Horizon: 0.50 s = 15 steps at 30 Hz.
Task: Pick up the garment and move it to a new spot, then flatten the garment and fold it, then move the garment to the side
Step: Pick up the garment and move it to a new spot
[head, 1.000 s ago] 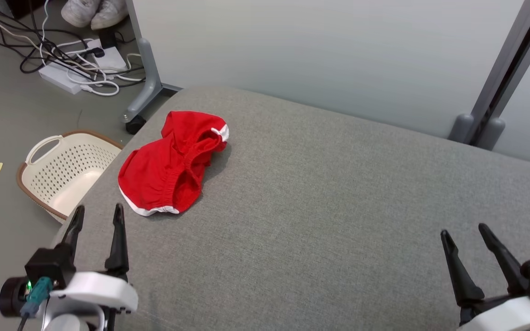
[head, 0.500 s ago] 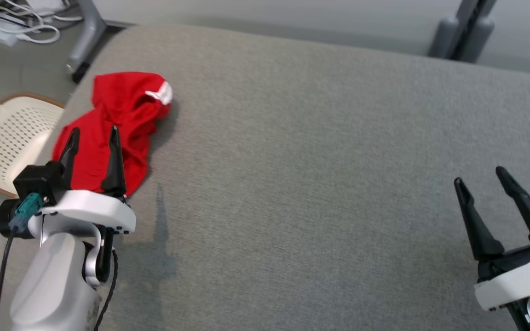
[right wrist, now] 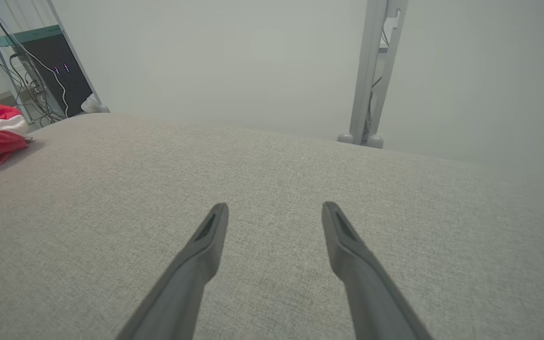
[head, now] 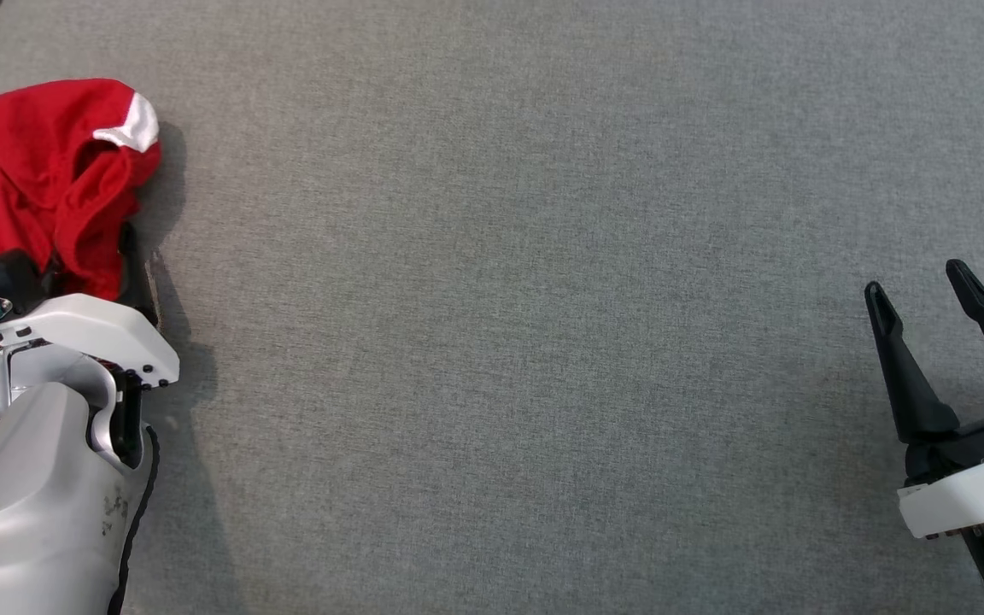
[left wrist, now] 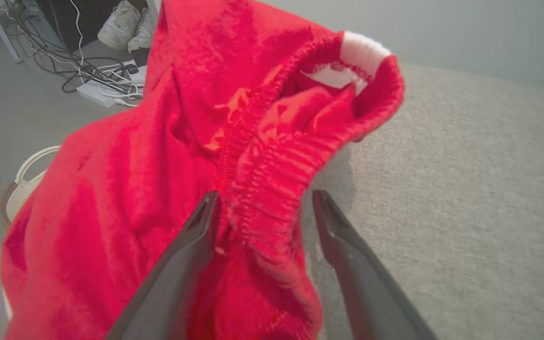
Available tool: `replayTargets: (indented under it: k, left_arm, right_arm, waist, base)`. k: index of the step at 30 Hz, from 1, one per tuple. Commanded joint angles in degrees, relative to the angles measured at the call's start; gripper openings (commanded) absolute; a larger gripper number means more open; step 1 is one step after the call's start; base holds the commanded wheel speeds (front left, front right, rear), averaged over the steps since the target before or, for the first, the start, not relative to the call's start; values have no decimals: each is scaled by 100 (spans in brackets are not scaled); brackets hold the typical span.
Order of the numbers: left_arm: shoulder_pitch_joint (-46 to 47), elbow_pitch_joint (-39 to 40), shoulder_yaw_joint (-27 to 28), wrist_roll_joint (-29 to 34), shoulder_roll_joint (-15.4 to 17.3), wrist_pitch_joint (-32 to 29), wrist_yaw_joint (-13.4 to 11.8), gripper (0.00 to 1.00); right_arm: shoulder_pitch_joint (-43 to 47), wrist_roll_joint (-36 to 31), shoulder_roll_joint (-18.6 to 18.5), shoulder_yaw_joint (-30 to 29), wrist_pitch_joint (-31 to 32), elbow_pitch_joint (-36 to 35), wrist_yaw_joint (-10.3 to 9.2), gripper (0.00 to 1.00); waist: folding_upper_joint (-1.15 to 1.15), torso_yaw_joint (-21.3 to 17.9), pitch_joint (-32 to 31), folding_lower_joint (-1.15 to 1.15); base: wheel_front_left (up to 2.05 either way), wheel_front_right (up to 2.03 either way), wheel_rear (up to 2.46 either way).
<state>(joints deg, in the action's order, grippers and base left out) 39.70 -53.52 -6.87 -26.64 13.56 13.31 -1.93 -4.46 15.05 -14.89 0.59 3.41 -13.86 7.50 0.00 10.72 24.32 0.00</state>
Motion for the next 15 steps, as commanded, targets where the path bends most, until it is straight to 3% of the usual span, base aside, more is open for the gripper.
replayTargets:
  k: [1, 2, 3, 9, 15]
  left_arm:
    - [158, -160, 11, -32, 13, 30, 58, 100]
    - [212, -244, 10, -44, 11, 43, 85, 72]
    - [243, -310, 11, -57, 4, 73, 122, 0]
    - [137, -364, 81, -51, -17, 169, 217, 0]
    - [-491, 517, 404, 90, 29, 184, 130, 0]
  right_arm:
    - [-86, 40, -41, -19, -52, 25, -1, 100]
    - [-103, 45, -45, -28, -59, 42, -1, 100]
    - [-109, 51, -43, -36, -65, 61, -1, 100]
    - [-85, 44, 23, -56, -119, 159, -1, 100]
    - [57, 16, 140, -44, -217, 337, -1, 100]
  waist:
    - [0, -57, 88, 0]
    - [0, -55, 96, 0]
    - [0, -49, 96, 0]
    - [0, -32, -96, 0]
    - [0, -34, -596, 0]
  base:
    - [0, 0, 0]
    - [0, 0, 0]
    - [0, 0, 0]
    - [0, 0, 0]
    - [0, 0, 0]
